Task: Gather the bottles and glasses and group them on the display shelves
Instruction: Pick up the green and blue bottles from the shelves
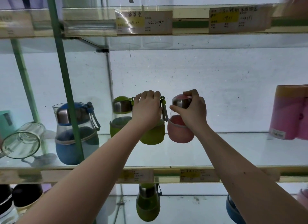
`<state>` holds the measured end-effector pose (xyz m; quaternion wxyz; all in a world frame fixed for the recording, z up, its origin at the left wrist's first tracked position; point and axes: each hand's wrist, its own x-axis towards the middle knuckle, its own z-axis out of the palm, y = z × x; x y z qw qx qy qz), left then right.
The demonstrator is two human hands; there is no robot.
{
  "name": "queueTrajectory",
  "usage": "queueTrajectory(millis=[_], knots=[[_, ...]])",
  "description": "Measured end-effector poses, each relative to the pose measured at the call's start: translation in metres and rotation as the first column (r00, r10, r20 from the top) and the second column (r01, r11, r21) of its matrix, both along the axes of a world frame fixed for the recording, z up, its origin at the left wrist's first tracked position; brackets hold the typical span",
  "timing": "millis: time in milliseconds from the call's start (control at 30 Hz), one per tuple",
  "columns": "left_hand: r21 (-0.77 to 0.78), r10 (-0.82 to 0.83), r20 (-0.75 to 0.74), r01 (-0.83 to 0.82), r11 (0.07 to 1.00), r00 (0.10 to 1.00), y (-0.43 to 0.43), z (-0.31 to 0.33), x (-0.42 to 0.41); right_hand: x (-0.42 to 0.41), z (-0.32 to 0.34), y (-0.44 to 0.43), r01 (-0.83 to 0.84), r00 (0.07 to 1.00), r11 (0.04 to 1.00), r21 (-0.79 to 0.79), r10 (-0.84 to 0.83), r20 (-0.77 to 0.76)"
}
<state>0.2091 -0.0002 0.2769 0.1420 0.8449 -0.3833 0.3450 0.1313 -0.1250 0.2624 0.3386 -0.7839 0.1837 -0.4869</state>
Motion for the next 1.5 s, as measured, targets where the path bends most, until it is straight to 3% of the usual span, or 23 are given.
queueTrajectory(millis=[300,467,800,1033,1167,1333,1500], knots=[[-0.111,-0.015,-0.018,0.013,0.994,1.0,-0.002,-0.013,-0.003,-0.014,-0.001,-0.007,-0.088,0.987,0.996,-0.004,0.086,-0.134],[-0.144,-0.038,-0.036,0.032,0.989,0.999,-0.003,-0.018,-0.002,-0.026,-0.004,-0.003,0.043,0.985,0.999,0.011,-0.041,-0.168],[-0.186,-0.066,-0.036,0.059,0.981,0.997,-0.005,-0.021,0.001,-0.02,-0.011,0.0,0.008,0.994,1.0,-0.023,-0.011,-0.108],[-0.187,-0.08,-0.054,0.069,0.98,0.995,-0.005,-0.023,0.002,-0.023,-0.012,0.001,-0.048,0.998,0.998,0.037,0.05,-0.048],[-0.174,-0.108,-0.066,0.095,0.98,0.992,-0.002,-0.023,-0.002,-0.026,-0.015,0.004,-0.062,0.995,0.997,0.042,0.065,-0.079],[-0.072,0.023,-0.002,-0.023,0.997,1.0,0.007,-0.024,-0.007,-0.039,-0.018,0.011,0.031,0.993,1.0,-0.004,-0.031,-0.11],[-0.229,-0.061,0.041,0.069,0.971,0.997,0.013,-0.029,-0.03,-0.058,-0.021,0.02,-0.023,0.999,1.0,-0.013,0.023,-0.034]])
